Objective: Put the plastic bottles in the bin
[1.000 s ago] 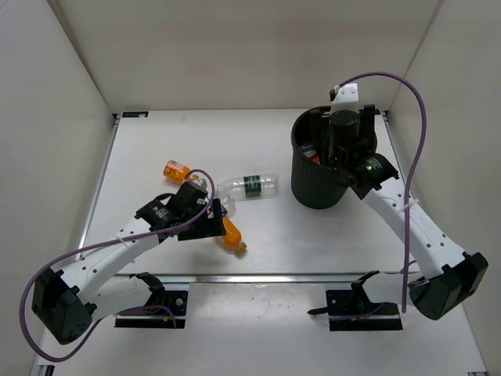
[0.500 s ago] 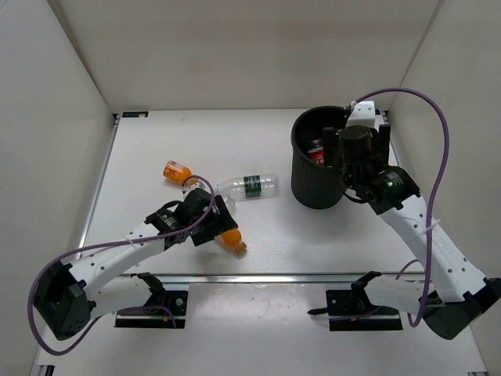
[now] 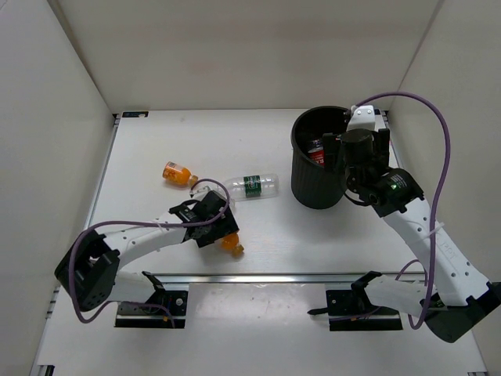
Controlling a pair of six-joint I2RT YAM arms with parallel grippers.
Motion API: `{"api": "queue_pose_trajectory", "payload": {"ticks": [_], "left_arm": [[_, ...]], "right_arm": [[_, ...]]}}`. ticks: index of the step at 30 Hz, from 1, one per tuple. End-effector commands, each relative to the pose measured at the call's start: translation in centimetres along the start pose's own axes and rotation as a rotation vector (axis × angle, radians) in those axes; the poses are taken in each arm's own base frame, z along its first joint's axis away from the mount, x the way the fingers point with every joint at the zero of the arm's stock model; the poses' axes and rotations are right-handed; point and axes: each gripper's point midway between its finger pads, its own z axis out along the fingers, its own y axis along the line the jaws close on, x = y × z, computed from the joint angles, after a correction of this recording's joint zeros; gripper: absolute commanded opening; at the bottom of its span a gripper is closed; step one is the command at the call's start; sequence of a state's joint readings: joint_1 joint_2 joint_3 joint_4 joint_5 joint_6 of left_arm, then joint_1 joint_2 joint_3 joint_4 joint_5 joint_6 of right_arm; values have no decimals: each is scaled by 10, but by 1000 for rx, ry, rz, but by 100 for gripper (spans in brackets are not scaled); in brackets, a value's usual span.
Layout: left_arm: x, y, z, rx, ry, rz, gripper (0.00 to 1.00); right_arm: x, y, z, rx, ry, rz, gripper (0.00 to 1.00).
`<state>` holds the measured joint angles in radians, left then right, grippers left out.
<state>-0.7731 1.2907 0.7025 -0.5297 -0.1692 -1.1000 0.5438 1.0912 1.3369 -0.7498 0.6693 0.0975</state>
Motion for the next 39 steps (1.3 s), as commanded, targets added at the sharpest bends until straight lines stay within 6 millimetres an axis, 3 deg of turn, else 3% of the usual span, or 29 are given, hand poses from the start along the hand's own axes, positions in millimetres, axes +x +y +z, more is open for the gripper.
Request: {"api": "queue_pose_trajectory", "payload": {"ticks": [1,5,8,12,15,17,19,24,28,31,33,34,35,37,38,39], "left_arm": [[-10,-12,4,16,-35,5,95],[-7,-14,6,16,-30,31,84],[-13,-23,2,42,-47,49,69],[-20,-44,-7,93,-53,86,50],[-34,-70,-23,163,-71,131,47],[-56,-104,-48,254,-126,182,47],[-76,-127,-65,291,-172,218,48],[-129,-203,-120,433,-298,325,49],[-148,-254,-142,502,-342,406,51],[-164,-308,-168,590,-406,440,52],[-168,-332,-173,634,-425,456,52],[-173,-346,-188,683,-450,451,54],[-172,-355,-176,685,-446,466,54],[-173,-379,-174,745,-453,465,55],[-178,-389,-189,792,-477,458,55],[-174,-395,-172,787,-459,463,55]], "right_arm": [[-6,0,-6,-14,-29,17,99],[-5,-4,-5,-22,-33,35,100],[2,-6,-2,-15,-21,34,99],[5,-12,-2,-3,-18,42,99],[5,-31,-3,41,-23,86,99],[4,-47,-9,68,-47,133,99],[9,-69,-12,118,-52,180,99],[32,-119,-20,258,-29,259,99],[69,-151,-23,387,45,312,100],[101,-172,-33,515,97,377,100],[126,-170,-28,504,140,409,99],[133,-169,-28,495,149,415,99],[137,-165,-24,459,146,419,100],[144,-162,-25,445,147,432,99],[145,-164,-26,460,148,427,100],[149,-163,-25,464,163,425,99]]}}
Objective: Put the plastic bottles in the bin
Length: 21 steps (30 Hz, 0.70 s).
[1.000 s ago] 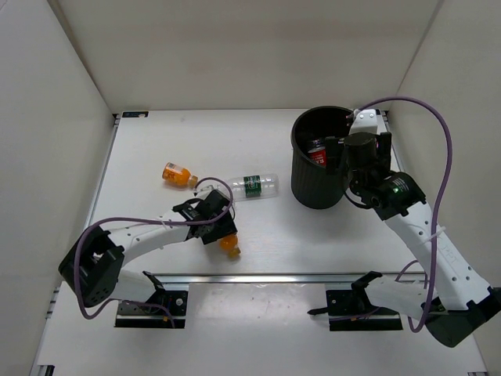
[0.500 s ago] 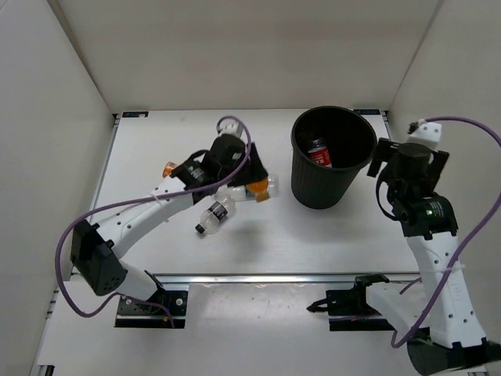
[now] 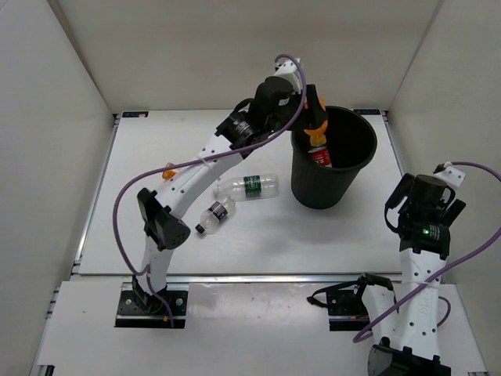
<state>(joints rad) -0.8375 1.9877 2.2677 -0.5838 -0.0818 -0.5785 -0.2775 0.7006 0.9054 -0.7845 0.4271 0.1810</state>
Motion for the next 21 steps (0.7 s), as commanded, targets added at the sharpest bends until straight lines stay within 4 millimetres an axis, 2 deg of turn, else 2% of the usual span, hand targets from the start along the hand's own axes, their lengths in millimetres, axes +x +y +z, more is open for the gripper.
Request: {"api": "queue_pose_trajectory", "payload": {"ticks": [1,2,3,4,5,6,9,12,13,14,15,17,18,19,21], "left_arm": [[-9,-30,12,113,-24,28,58],[-11,-28,18,108,-32,24,60],[-7,-35,19,125,-26,31,64],[-1,-37,22,132,-14,39,81],[3,-35,22,126,-5,42,91],[4,-34,23,124,-2,43,96],[-20,-40,4,131,-58,55,99],[-50,-38,-23,115,-121,81,98],[-65,-29,-38,75,-153,96,99],[-69,-22,-51,45,-160,124,99],[-71,-11,-59,11,-154,136,99],[-75,37,-83,-107,-136,129,99],[-62,54,-93,-154,-97,132,99],[-62,85,-102,-249,-84,133,99],[-42,138,-132,-417,-41,130,98]], "right_arm": [[-4,11,-2,-51,-14,10,99],[-6,14,-3,-59,-19,0,99],[-4,14,-3,-55,-10,-3,100],[-6,17,-5,-68,-18,-7,99],[-6,17,-5,-69,-20,-7,99],[-7,18,-7,-73,-28,-3,99],[-15,18,-11,-85,-35,-9,99],[-19,19,-15,-99,-26,-34,99],[-27,19,-20,-102,-51,-34,99],[-25,20,-21,-103,-35,-49,100],[-40,22,-31,-120,-79,-41,99],[-58,30,-46,-174,-116,-53,99],[-70,29,-55,-190,-137,-49,100],[-75,38,-62,-239,-145,-72,99],[-86,64,-78,-367,-137,-119,100]]}}
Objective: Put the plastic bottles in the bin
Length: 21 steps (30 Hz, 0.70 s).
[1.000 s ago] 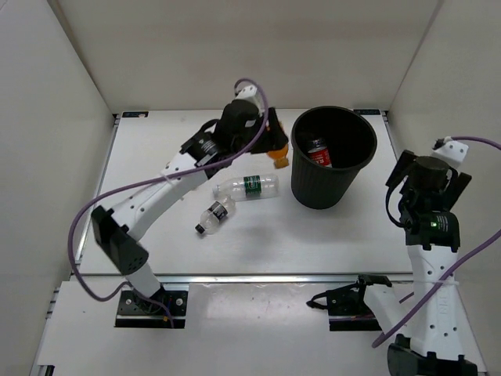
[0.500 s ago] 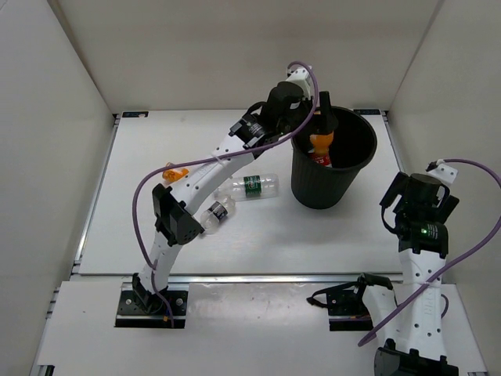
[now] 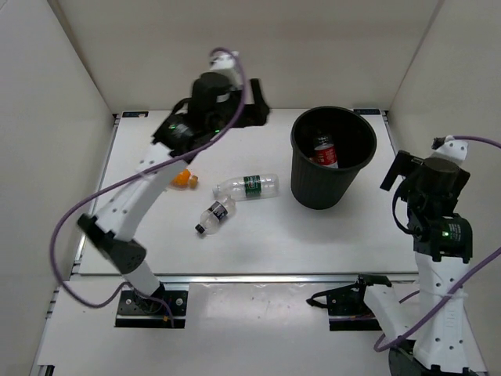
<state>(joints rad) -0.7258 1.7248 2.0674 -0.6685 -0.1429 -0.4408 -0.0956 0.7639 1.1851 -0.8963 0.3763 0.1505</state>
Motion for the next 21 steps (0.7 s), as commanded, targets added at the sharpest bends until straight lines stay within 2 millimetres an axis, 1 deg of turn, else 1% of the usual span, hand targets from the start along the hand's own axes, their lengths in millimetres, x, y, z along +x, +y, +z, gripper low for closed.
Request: {"api": "queue_pose_trajectory", "payload": {"ticks": [1,2,3,4,5,6,7,8,9,10,11,12,13,14,15,16,17,19,20,21], "left_arm": [[20,98,-46,-302,61,12,98],[38,127,-58,-358,103,-13,99],[61,157,-70,-377,155,-75,98],[72,171,-77,-385,178,-119,98],[93,196,-92,-398,199,-191,99],[112,223,-109,-463,202,-241,99],[130,240,-126,-527,199,-257,99],[135,252,-136,-568,197,-264,99],[142,261,-148,-616,198,-263,99],[149,266,-157,-648,215,-252,98],[157,267,-161,-667,243,-246,99],[167,272,-165,-697,264,-243,99],[177,274,-169,-713,283,-251,98],[182,276,-170,-719,290,-255,99],[191,280,-174,-727,306,-266,98],[198,283,-179,-738,313,-291,99],[202,285,-181,-751,319,-303,98],[207,287,-188,-769,312,-325,99],[208,290,-196,-799,303,-330,98],[212,291,-199,-813,309,-336,99]], "right_arm": [[-28,41,-20,-224,-24,-66,100],[-27,67,-26,-341,-2,-94,99],[-23,93,-32,-440,31,-136,99],[-20,112,-40,-523,51,-152,99],[-14,136,-47,-568,70,-183,99],[-2,169,-64,-665,86,-263,99],[2,179,-58,-606,79,-311,100],[5,195,-78,-637,29,-378,99],[4,218,-93,-690,8,-439,99],[11,235,-93,-717,32,-489,99],[7,252,-105,-819,52,-489,99],[13,274,-113,-937,81,-488,99],[17,295,-113,-1007,67,-486,98],[28,308,-120,-1087,79,-505,97],[43,324,-127,-1155,82,-525,97],[52,337,-133,-1196,55,-566,98],[58,345,-136,-1212,51,-589,98],[86,370,-132,-1201,101,-639,99],[104,379,-125,-1168,187,-626,99],[100,388,-124,-1127,245,-521,97]]}}
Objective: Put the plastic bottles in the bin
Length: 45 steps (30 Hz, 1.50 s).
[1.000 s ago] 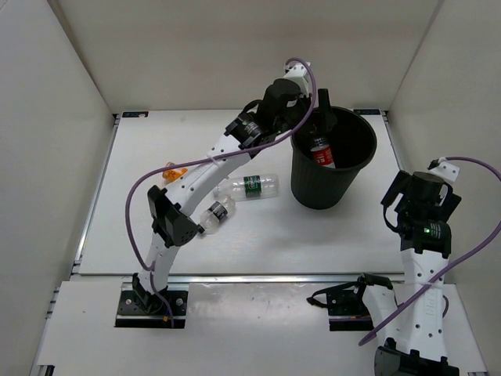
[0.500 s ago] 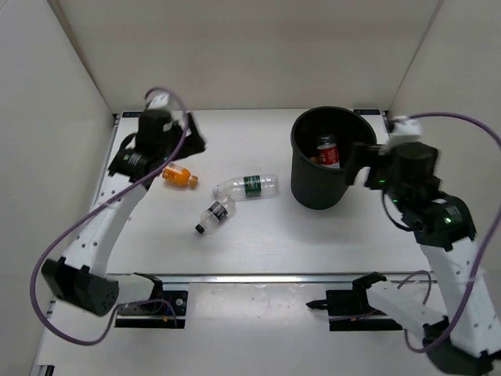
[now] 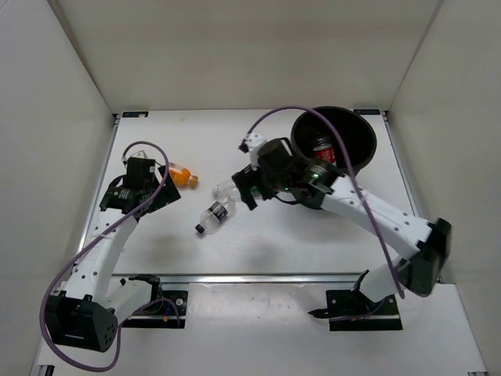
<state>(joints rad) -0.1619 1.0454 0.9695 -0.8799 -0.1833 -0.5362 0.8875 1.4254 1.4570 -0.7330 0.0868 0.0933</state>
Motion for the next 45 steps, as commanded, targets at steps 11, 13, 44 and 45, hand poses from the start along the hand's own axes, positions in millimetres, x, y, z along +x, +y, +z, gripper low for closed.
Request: {"api": "queue_pose_trajectory", "payload": {"ticks": [11,13,44,45], "left_arm": [[7,37,-57,-77,-117,-58,99],[15,45,-63,-92,-110,-55,99],[51,12,-81,146,-65,-11,99],[50,12,-81,148,-67,-8,98]], "right_arm": [[3,50,131,277,-65,494,99],[7,60,138,278,-73,536,99],[63,72,211,366,-41,677,59],[53,73,202,339,-66,669,55]]}}
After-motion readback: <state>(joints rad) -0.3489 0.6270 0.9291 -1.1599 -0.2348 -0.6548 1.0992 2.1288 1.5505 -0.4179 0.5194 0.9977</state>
